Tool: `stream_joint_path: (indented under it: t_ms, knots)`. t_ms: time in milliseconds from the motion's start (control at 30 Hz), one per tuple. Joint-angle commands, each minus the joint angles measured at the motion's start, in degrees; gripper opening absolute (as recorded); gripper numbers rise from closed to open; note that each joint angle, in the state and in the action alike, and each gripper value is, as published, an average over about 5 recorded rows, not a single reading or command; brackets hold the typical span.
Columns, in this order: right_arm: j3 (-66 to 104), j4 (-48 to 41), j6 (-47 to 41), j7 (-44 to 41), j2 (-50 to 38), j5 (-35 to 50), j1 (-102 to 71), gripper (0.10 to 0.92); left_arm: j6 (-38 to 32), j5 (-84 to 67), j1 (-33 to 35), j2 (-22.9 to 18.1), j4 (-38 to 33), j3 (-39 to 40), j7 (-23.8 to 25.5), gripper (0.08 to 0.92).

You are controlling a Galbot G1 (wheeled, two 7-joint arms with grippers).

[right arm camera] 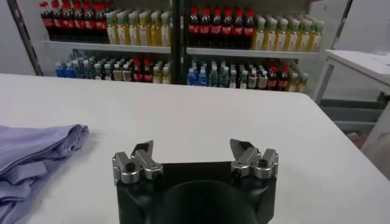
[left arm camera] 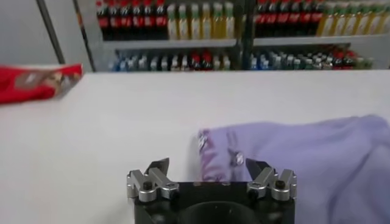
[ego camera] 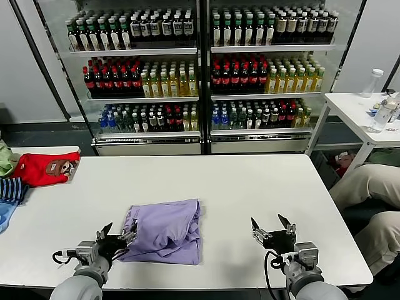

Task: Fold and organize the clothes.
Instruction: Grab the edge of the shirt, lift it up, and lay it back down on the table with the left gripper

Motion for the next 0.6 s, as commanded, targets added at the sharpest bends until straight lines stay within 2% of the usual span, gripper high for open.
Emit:
stream_joint_path:
  t_ms: [33,400,600]
  knots:
    - [-0.4,-0.4,0.0,-0.1,0.0,-0.1,0.5,0.823,0.3,-8.7,-1.4,-2.1,5.1,-0.4,0.7,0.801]
    - [-1.3,-1.1,0.0,-0.1,0.2,-0.3,1.4,0.823,0.2,-12.2,-1.6,-3.5,4.3,0.2,1.2,0.499]
    - [-1.4,-1.1,0.0,-0.1,0.2,-0.4,1.5,0.823,0.2,-14.4,1.2,-2.1,-1.7,-4.5,2.4,0.325]
